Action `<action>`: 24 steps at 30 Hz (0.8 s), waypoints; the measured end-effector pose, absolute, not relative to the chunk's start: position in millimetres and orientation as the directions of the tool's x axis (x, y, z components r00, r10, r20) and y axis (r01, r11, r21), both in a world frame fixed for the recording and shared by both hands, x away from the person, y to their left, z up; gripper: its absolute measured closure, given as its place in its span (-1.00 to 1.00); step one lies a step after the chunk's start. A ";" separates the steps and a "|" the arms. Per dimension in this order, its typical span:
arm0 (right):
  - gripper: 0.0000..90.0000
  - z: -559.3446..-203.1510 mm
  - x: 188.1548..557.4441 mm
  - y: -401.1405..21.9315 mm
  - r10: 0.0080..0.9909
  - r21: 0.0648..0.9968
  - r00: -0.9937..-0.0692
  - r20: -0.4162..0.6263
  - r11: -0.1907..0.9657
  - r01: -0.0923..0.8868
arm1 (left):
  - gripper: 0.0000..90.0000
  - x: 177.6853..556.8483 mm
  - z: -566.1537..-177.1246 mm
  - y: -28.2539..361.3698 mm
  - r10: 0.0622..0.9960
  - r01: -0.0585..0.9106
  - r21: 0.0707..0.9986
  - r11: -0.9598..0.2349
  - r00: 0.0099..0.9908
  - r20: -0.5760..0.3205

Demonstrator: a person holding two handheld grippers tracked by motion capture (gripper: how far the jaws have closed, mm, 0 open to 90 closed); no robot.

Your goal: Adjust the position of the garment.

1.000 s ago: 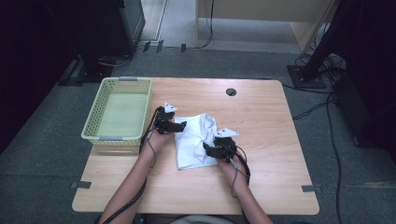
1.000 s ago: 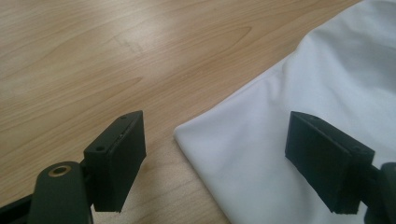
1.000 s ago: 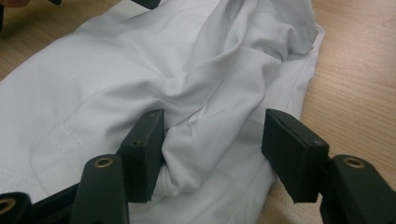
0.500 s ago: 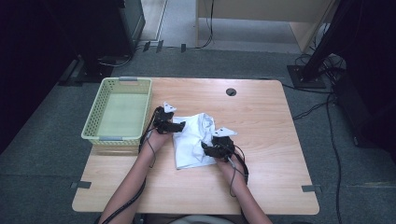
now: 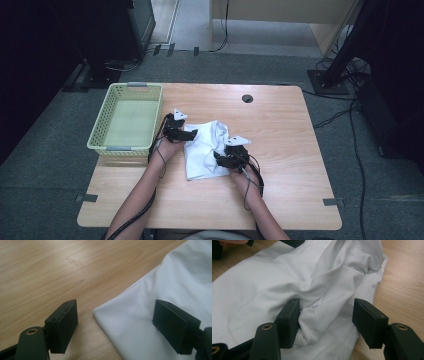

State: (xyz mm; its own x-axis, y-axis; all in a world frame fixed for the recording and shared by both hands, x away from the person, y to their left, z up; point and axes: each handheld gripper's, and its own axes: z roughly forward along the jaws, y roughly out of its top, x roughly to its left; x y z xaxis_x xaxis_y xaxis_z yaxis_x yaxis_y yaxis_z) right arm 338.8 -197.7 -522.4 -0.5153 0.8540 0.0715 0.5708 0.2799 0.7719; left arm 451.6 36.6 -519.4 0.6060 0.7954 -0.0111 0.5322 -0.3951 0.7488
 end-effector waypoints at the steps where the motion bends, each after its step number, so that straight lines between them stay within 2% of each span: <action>1: -0.12 -522.4 338.8 -197.7 0.854 0.772 -0.515 0.071 0.280 0.571 | -0.54 452.0 -519.5 37.0 0.796 0.535 0.748 -0.392 0.605 -0.016; 7: -0.13 -522.3 338.7 -197.7 0.854 0.771 -0.516 0.067 0.284 0.570 | -0.54 452.7 -519.5 38.4 0.795 0.539 0.746 -0.391 0.607 -0.021; 10: -0.21 -522.4 338.5 -195.8 0.853 0.769 -0.518 0.065 0.288 0.570 | -0.52 452.4 -519.3 39.4 0.794 0.534 0.748 -0.394 0.608 -0.016; 12: -0.28 -522.3 338.6 -195.1 0.853 0.768 -0.517 0.073 0.283 0.575 | -0.46 451.7 -519.3 39.6 0.792 0.531 0.753 -0.389 0.610 -0.021; 13: -0.29 -522.4 338.9 -195.0 0.851 0.768 -0.520 0.072 0.285 0.573 | -0.36 451.2 -519.0 39.9 0.789 0.527 0.755 -0.390 0.614 -0.022; 19: -0.29 -522.4 337.4 -193.9 0.859 0.768 -0.507 0.069 0.279 0.576 | -0.08 449.7 -518.8 39.6 0.784 0.521 0.763 -0.384 0.620 -0.029; 24: -0.31 -521.9 334.7 -195.5 0.870 0.773 -0.484 0.094 0.243 0.586 | 0.04 448.9 -518.5 39.4 0.787 0.522 0.765 -0.377 0.616 -0.033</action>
